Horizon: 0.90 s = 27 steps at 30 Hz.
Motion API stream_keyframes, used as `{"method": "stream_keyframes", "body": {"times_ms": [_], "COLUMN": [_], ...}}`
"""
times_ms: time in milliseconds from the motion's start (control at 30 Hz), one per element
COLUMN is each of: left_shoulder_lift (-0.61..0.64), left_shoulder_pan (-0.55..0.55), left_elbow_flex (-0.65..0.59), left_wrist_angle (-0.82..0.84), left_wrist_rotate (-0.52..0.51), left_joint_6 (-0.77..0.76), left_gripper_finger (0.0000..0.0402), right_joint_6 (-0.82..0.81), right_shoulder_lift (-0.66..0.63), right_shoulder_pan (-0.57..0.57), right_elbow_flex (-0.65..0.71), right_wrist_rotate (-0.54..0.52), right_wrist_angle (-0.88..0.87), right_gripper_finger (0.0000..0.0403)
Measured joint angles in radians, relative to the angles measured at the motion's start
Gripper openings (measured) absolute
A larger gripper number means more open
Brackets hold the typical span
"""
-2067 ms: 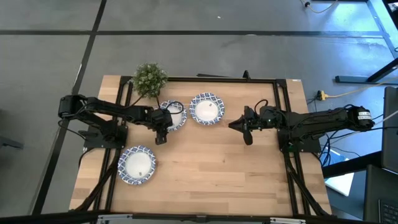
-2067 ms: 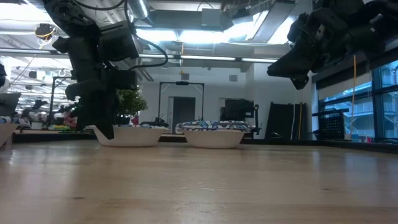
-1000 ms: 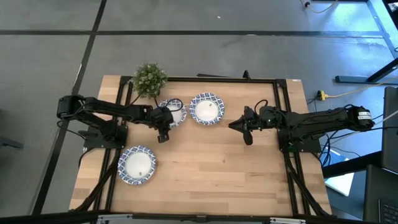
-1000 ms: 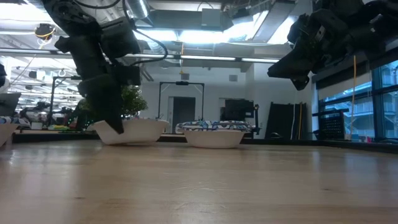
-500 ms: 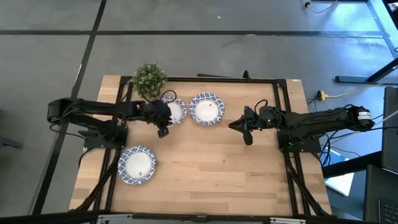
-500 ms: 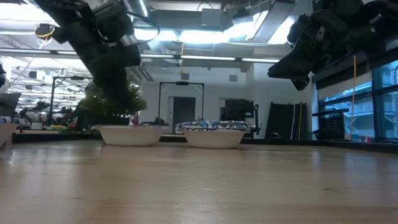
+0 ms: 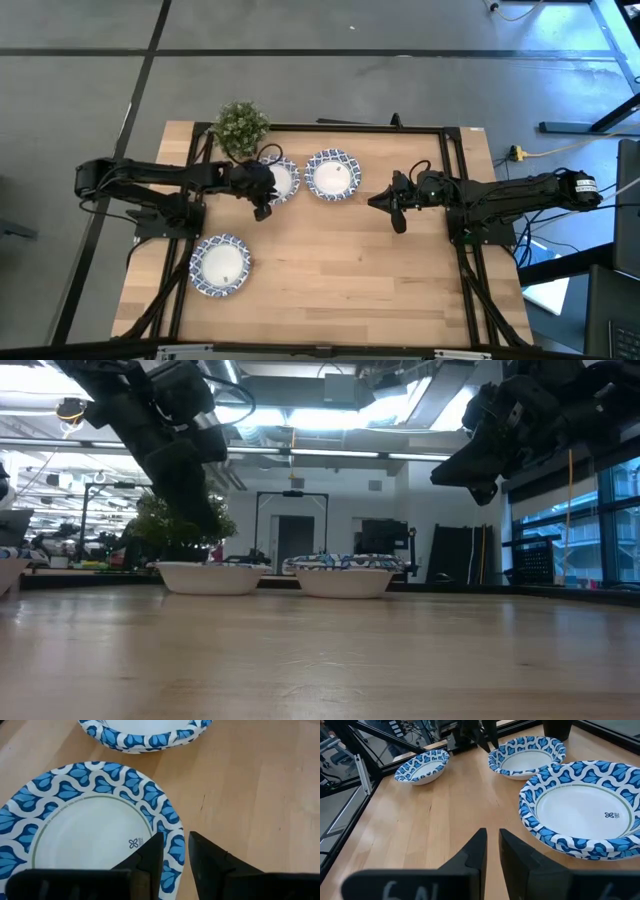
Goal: Nest bowls inside each other
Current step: Stack the white bowl on the other white bowl
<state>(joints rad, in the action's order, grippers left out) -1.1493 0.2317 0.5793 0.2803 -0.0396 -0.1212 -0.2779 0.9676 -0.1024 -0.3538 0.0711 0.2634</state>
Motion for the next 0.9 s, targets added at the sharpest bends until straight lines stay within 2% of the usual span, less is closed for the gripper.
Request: {"method": "stream_keyframes", "body": {"times_ms": [200, 600, 900], "left_shoulder_lift": [-0.010, -0.010, -0.010], "left_shoulder_pan": [-0.004, -0.004, -0.003], "left_elbow_flex": [0.000, 0.000, 0.000], "left_wrist_angle": [0.024, 0.030, -0.012], "left_wrist_rotate": [-0.003, -0.030, -0.026], "left_joint_6": [0.000, -0.004, -0.083], "left_gripper_finger": [0.0092, 0.0147, 0.0151], "right_joint_6": [0.001, 0.000, 0.000], "right_shoulder_lift": [0.000, 0.000, 0.000], "right_shoulder_pan": [0.000, 0.000, 0.000], "right_elbow_flex": [0.000, 0.000, 0.000], "right_wrist_rotate": [0.000, 0.000, 0.000], "right_wrist_angle": [0.000, 0.000, 0.000], "right_gripper_finger": [0.0051, 0.0051, 0.0051]}}
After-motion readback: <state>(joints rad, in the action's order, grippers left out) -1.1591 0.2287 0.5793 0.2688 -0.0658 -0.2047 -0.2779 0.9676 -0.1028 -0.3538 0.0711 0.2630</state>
